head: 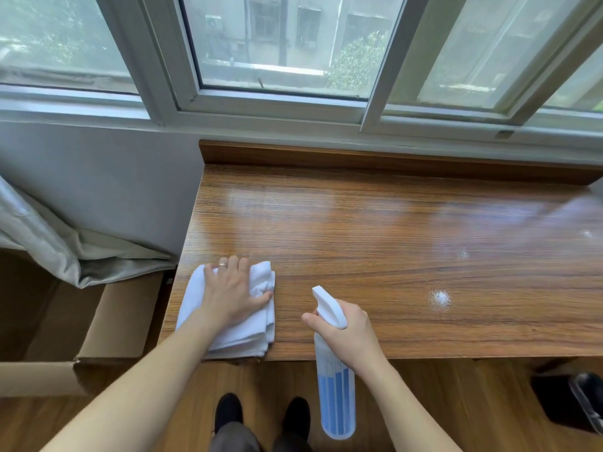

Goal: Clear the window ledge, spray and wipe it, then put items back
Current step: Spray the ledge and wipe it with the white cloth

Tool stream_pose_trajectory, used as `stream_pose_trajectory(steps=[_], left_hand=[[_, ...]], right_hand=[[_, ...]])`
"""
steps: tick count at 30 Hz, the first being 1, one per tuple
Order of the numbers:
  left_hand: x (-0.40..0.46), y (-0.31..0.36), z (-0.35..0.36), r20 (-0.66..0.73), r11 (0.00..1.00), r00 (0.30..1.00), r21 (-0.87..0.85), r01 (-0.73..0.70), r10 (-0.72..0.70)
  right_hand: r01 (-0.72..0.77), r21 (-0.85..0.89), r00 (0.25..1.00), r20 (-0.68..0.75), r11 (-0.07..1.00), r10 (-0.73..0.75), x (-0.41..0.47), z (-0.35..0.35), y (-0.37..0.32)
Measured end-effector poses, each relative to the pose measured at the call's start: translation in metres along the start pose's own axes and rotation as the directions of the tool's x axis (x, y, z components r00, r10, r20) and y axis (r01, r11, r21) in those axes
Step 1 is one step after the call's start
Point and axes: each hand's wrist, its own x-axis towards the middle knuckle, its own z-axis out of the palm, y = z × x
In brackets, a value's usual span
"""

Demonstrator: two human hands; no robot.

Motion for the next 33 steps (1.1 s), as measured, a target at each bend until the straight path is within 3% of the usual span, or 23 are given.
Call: stream_pose_trajectory(steps=[5, 14, 19, 24, 30, 33], left_hand=[[0.025, 0.001, -0.001, 0.115, 0.996, 0.990, 0.041, 0.077, -0.081], [-0.020, 0.011, -0.004, 0.189, 0.978, 0.971, -0.119, 0.171, -0.146], [-0.029, 0.012, 0.001, 0.129, 0.988, 0.985, -0.087, 0.129, -0.117], [-0.039, 0.011, 0.005, 0.094, 0.991, 0.989, -0.061, 0.118, -0.112], [-0.070, 0.034, 0.007, 0.035, 0.995, 0.996, -0.061, 0.080, -0.078], [-0.079, 0.050, 0.012, 0.027, 0.996, 0.996, -0.041, 0.082, -0.081]], right_hand=[[0.018, -0.048, 0.999, 0.040, 0.999, -0.016, -0.011, -0.004, 0.014], [0.004, -0.143, 0.994, 0.112, 0.990, 0.012, -0.014, -0.001, 0.025], [0.013, -0.119, 0.994, 0.110, 0.993, 0.000, -0.012, -0.006, 0.022], [0.007, -0.212, 0.992, 0.126, 0.977, 0.020, -0.011, -0.007, 0.021], [-0.004, -0.098, 0.992, 0.124, 0.995, 0.017, -0.007, -0.017, 0.019], [0.012, -0.058, 0.998, 0.057, 0.998, -0.008, -0.003, -0.019, 0.022]])
